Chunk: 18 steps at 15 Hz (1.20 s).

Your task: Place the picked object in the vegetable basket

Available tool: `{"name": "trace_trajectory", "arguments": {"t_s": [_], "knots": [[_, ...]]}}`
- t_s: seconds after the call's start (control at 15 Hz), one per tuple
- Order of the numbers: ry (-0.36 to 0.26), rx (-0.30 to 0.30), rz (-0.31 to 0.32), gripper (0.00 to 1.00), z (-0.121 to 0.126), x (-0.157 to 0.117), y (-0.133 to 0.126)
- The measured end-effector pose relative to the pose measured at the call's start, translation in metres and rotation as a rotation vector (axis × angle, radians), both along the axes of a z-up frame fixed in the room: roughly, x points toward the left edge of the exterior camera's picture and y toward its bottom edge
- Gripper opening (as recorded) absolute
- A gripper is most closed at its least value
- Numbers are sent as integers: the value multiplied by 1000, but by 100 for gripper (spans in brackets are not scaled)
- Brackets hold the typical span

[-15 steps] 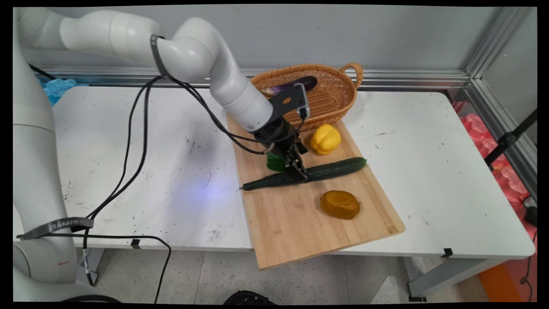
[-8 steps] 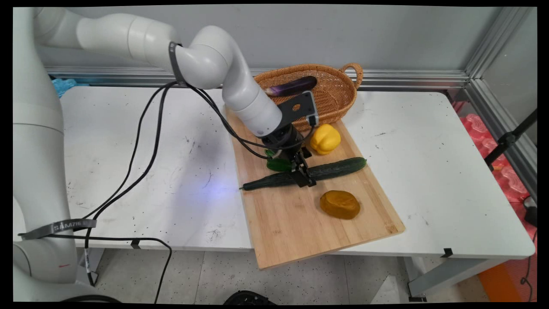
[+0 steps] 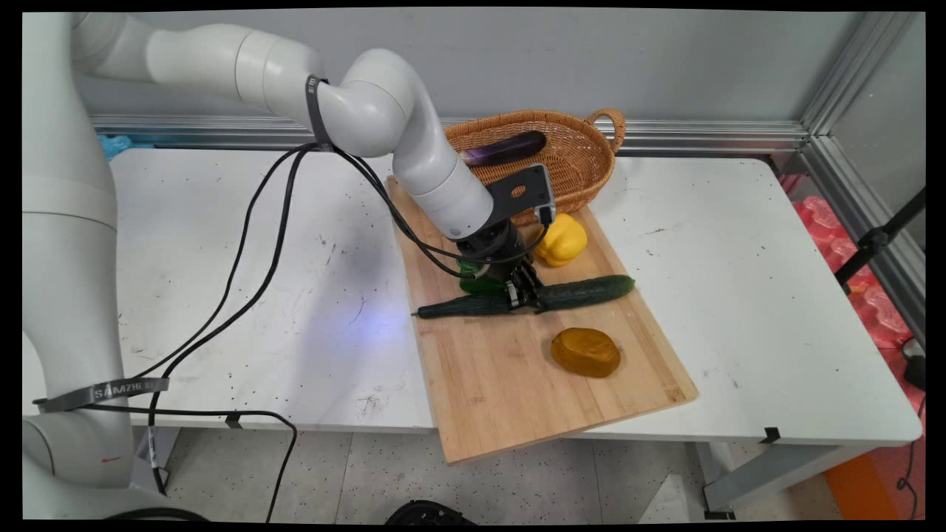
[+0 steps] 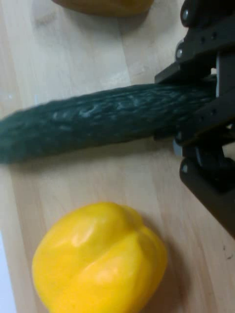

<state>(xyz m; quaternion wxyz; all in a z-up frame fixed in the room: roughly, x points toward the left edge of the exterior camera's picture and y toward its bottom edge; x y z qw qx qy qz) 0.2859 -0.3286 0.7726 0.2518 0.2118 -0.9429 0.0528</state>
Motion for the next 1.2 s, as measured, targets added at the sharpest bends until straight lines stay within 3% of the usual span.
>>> {"name": "trace_trajectory", "arguments": {"t_s": [0.47,0.93,1.2], "knots": [[1,-23,-22,0,27,3,5],[9,-46,-12,0,104,22,23],[-12,-59,30,0,151,42,30]]}}
